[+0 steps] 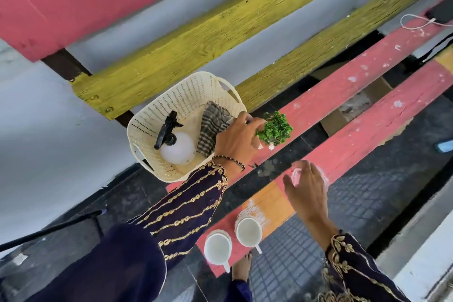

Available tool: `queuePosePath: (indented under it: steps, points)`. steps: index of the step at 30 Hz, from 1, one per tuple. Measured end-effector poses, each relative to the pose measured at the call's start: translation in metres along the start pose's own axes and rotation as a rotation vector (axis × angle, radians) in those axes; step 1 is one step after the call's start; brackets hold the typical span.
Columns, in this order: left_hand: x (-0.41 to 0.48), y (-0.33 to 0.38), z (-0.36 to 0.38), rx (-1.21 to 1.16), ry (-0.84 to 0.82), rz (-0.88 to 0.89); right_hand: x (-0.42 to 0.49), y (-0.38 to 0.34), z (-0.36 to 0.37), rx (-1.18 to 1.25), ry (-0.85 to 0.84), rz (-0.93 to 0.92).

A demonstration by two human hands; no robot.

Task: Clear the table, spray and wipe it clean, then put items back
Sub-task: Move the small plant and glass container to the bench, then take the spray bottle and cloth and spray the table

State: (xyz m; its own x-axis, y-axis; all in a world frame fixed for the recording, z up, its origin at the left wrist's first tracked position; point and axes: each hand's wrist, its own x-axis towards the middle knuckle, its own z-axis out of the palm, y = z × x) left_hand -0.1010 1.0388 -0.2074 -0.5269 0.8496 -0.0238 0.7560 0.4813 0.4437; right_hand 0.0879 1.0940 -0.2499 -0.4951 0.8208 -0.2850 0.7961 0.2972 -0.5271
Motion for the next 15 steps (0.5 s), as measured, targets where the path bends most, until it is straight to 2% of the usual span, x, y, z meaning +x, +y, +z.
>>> queuePosePath:
  steps: [6, 9, 11, 15]
  points:
    - [-0.035, -0.033, -0.049, -0.089, 0.183, -0.077, -0.004, -0.089, 0.029, 0.222, 0.1, -0.363]
    - [-0.056, -0.06, -0.072, -0.132, 0.298, -0.189, -0.005, -0.135, 0.051, 0.267, 0.063, -0.488]
    - [-0.07, -0.077, -0.084, -0.192, 0.347, -0.31, -0.002, -0.16, 0.073, 0.25, -0.016, -0.502]
    - [-0.09, -0.114, -0.095, -0.314, 0.396, -0.497, 0.018, -0.201, 0.116, 0.225, -0.234, -0.401]
